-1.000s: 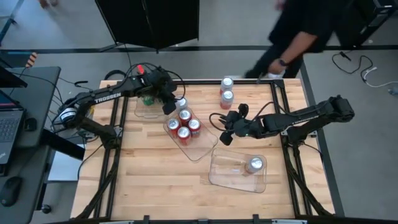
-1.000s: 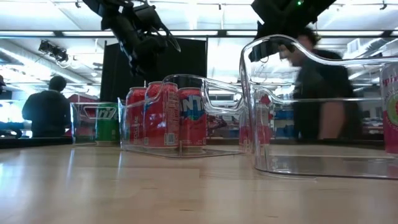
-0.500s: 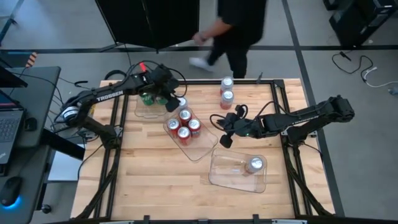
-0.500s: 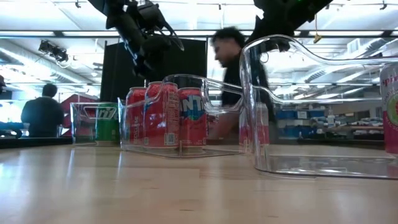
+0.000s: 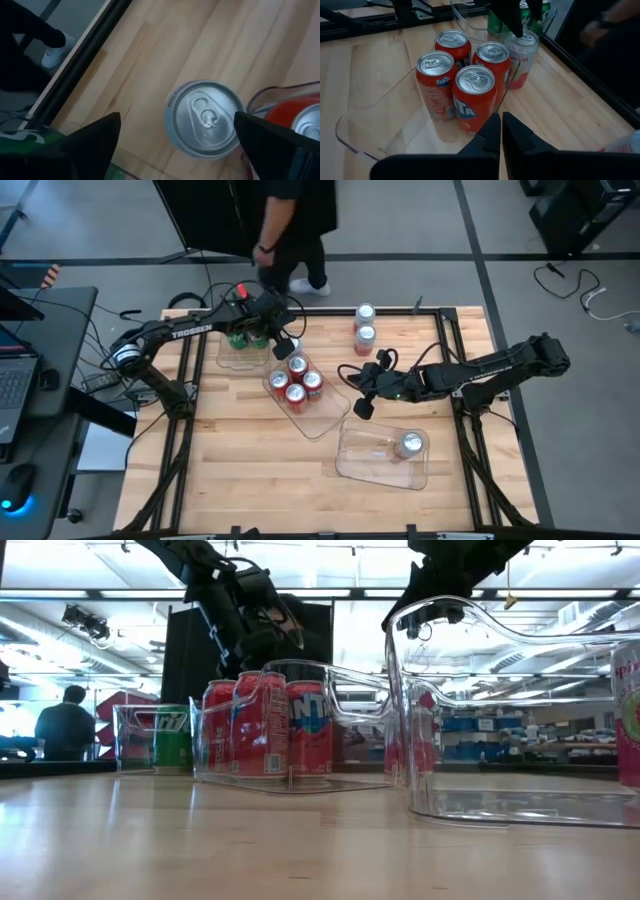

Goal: Sort soda cans
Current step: Put the bottom left pink and white soda can into the bottom right transparent bin

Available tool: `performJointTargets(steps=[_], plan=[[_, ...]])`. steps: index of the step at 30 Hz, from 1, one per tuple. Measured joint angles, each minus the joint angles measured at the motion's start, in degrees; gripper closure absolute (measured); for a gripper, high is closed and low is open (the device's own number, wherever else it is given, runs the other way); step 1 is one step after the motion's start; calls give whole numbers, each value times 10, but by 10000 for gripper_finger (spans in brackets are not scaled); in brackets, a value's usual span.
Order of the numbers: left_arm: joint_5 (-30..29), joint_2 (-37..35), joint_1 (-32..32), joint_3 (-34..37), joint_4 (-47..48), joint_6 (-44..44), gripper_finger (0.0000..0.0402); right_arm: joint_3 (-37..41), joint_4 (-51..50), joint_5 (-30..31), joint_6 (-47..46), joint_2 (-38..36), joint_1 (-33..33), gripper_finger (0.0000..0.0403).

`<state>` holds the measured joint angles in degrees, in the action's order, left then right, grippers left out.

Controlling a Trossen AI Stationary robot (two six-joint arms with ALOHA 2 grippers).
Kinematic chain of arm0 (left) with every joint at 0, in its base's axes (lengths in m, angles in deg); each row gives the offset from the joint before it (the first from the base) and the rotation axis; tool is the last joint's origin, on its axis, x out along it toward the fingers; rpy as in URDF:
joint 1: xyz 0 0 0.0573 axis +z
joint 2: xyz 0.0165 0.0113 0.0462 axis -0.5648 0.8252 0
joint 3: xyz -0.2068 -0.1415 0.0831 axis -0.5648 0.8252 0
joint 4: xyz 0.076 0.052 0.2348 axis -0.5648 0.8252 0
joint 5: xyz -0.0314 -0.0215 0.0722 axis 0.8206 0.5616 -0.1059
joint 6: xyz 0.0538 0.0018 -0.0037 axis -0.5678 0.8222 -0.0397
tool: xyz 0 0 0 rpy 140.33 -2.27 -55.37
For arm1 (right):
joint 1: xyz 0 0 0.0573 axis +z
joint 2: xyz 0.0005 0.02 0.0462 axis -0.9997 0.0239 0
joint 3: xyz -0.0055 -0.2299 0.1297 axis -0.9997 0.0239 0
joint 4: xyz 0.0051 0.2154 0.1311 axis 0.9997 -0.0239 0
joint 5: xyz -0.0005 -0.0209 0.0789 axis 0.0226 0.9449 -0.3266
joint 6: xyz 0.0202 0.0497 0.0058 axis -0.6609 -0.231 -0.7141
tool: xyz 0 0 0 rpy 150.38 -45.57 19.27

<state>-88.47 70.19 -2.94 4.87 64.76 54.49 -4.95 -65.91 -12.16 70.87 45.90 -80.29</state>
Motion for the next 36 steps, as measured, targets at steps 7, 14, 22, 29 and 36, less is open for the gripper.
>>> performJointTargets(steps=[7, 14, 22, 29, 36], plan=[[24, 25, 0, -2, -2, 5, 9, 0, 0, 0, 0, 0, 1, 399], [39, 43, 0, -3, -33, 3, 9, 0, 2, 0, 0, 0, 8, 402], [65, 46, 0, -15, -23, 6, 9, 0, 2, 0, 0, 0, 11, 402], [65, 47, 0, -58, 30, 4, 9, 0, 3, 0, 0, 1, 11, 401], [37, 49, 0, -59, 60, 0, 9, 0, 3, 0, 0, 0, 11, 402]])
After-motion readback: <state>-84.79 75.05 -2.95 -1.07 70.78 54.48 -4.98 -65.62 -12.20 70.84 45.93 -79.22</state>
